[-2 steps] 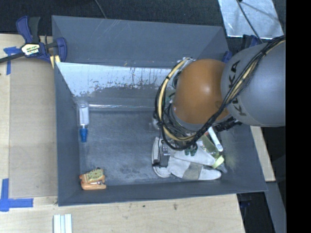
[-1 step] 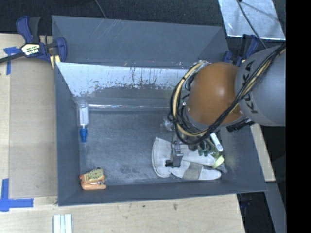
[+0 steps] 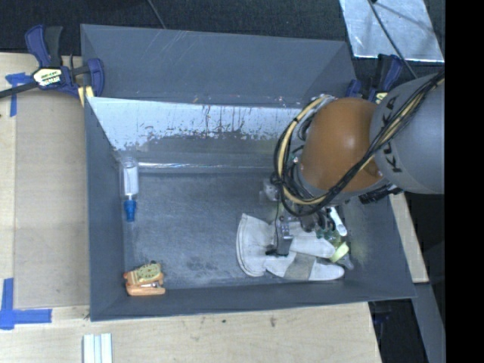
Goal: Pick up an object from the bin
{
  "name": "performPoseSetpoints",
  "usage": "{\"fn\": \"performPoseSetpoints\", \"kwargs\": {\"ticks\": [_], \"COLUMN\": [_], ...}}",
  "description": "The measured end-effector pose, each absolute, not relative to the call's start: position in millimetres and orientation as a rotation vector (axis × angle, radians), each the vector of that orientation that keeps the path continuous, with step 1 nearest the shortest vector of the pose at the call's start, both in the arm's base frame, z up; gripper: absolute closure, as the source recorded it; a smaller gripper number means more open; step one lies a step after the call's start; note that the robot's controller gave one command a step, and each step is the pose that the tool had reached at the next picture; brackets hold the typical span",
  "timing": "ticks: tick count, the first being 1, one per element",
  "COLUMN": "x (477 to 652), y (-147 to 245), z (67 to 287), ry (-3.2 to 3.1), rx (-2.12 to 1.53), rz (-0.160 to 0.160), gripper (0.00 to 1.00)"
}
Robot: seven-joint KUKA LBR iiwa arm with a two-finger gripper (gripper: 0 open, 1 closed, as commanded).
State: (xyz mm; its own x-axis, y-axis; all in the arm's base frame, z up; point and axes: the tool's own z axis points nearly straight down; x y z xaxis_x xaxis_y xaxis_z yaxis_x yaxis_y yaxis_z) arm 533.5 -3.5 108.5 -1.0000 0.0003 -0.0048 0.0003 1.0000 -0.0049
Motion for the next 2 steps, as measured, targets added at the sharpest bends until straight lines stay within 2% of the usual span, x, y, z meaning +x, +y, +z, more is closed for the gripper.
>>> {"fn": "performPoseSetpoints", "kwargs": {"ticks": [1, 2], "x": [484.9, 484.9], "y": [-24.7, -24.7], "z": [71.3, 71.3], "ry": [3.132, 3.132], "rx": [-0.220, -0.220], "rz": [0.000, 0.000], "gripper": [1.00, 1.00]}}
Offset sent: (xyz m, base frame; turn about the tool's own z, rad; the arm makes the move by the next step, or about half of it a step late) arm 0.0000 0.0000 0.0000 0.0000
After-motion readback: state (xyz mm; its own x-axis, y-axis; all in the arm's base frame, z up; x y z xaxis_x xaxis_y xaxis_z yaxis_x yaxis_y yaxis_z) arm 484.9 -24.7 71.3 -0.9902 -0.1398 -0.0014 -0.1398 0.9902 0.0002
